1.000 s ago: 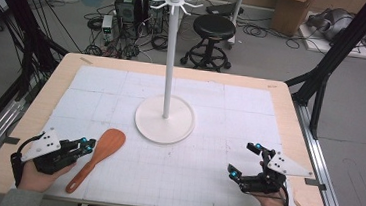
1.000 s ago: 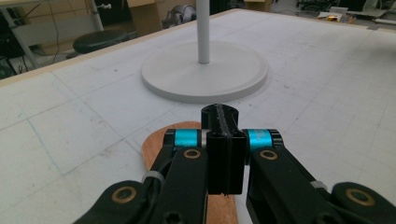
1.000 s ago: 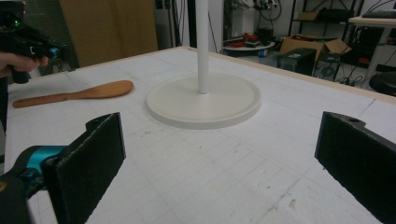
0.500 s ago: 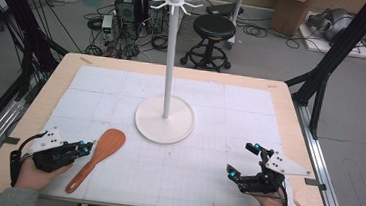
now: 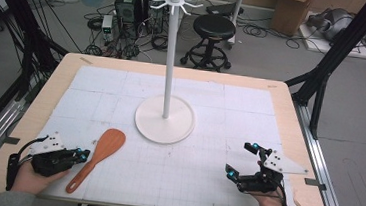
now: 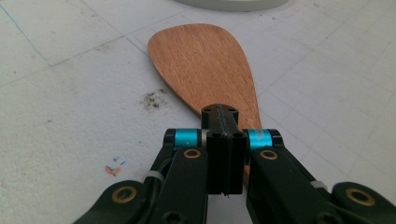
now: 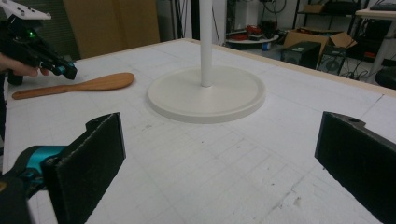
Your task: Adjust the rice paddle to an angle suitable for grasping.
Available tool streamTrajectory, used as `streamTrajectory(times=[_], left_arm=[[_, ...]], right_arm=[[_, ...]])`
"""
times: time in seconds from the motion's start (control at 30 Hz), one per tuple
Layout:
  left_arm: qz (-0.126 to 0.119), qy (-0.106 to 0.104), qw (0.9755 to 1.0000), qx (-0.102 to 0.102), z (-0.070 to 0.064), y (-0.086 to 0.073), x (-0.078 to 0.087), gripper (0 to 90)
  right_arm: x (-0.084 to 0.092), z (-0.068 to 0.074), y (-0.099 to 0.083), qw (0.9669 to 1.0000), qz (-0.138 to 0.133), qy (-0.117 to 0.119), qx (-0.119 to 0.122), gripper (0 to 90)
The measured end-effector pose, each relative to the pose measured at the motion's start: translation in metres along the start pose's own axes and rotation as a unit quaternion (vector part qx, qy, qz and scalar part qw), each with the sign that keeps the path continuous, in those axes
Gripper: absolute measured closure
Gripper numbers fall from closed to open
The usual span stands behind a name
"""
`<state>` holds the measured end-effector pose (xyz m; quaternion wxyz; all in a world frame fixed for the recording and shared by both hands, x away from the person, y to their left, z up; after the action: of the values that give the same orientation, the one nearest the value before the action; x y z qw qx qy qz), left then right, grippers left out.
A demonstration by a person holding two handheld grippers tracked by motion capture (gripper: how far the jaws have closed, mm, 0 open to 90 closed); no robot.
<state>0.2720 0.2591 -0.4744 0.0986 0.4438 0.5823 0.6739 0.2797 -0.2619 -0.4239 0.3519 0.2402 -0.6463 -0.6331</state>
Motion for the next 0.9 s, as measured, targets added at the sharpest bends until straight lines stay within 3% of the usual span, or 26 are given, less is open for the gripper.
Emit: streamTrajectory(times=[0.17, 0.43, 0.67, 0.8, 0.9], left_arm=[[0.006, 0.005, 0.9999, 0.006, 0.0, -0.002, 0.0, 89.8], [0.035, 0.0, 0.9994, -0.009, -0.004, -0.006, -0.002, 89.8], [0.037, -0.001, 0.9993, 0.003, -0.004, -0.005, -0.003, 89.8], [0.051, -0.014, 0.9984, -0.021, -0.014, -0.002, -0.007, 89.8], [0.055, -0.018, 0.998, -0.027, -0.019, -0.001, -0.009, 89.7]], right_arm=[[-0.002, -0.001, -0.001, 1.0, 0.002, 0.0, 0.001, 0.2], [-0.002, -0.001, 0.0, 1.0, 0.003, 0.0, 0.0, 0.2], [-0.003, -0.001, -0.001, 1.0, 0.004, 0.001, -0.001, 0.2], [-0.003, -0.001, -0.001, 1.0, 0.005, 0.0, -0.001, 0.2], [-0.003, -0.001, -0.001, 1.0, 0.007, -0.001, -0.002, 0.2]])
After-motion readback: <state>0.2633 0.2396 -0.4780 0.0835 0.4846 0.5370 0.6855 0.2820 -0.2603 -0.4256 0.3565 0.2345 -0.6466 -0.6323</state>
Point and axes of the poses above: each handheld gripper's, and its own axes: x roughly backward along the jaws, y roughly out of its top, z roughly to its left, the point moved 5 cm from there along -x, roughly forward along the jaws, and after that the axes turned 4 degrees about -z, right-handed, at the moved point
